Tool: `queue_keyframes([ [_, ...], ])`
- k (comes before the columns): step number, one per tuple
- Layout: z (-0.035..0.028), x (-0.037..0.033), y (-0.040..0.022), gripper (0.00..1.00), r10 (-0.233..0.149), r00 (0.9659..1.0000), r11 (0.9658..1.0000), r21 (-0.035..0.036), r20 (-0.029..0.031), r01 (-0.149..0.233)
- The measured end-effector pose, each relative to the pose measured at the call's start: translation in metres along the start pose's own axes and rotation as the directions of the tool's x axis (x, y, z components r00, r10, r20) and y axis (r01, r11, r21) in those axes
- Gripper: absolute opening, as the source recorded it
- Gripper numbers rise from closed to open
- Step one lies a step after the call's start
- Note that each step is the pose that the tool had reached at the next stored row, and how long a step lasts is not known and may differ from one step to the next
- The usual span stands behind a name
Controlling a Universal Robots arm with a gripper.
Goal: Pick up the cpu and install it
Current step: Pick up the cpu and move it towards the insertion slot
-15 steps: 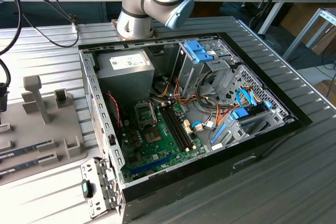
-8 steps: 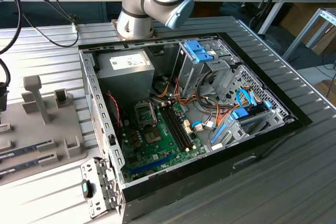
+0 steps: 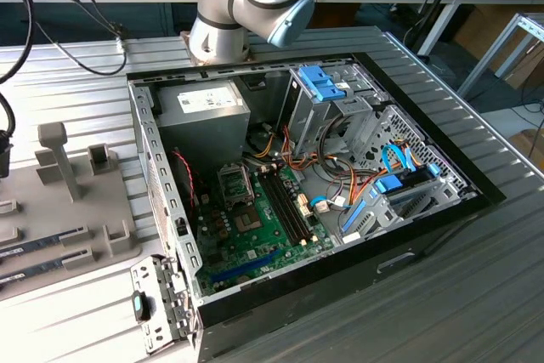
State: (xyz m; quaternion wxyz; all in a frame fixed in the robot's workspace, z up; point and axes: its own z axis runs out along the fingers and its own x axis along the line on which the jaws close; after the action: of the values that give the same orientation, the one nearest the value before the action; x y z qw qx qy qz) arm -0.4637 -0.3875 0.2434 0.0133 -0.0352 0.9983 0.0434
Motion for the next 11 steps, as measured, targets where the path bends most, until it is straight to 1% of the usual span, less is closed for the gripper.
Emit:
queue_keyframes([
  [2,-0.0058,-0.0002,0.0005,0.47,0.0,1.0,1.0,-0.0027,0.0003,0.0],
  [11,-0.0086,-0.0003,0.0007,0.47,0.0,1.0,1.0,-0.0043,0.0003,0.0],
])
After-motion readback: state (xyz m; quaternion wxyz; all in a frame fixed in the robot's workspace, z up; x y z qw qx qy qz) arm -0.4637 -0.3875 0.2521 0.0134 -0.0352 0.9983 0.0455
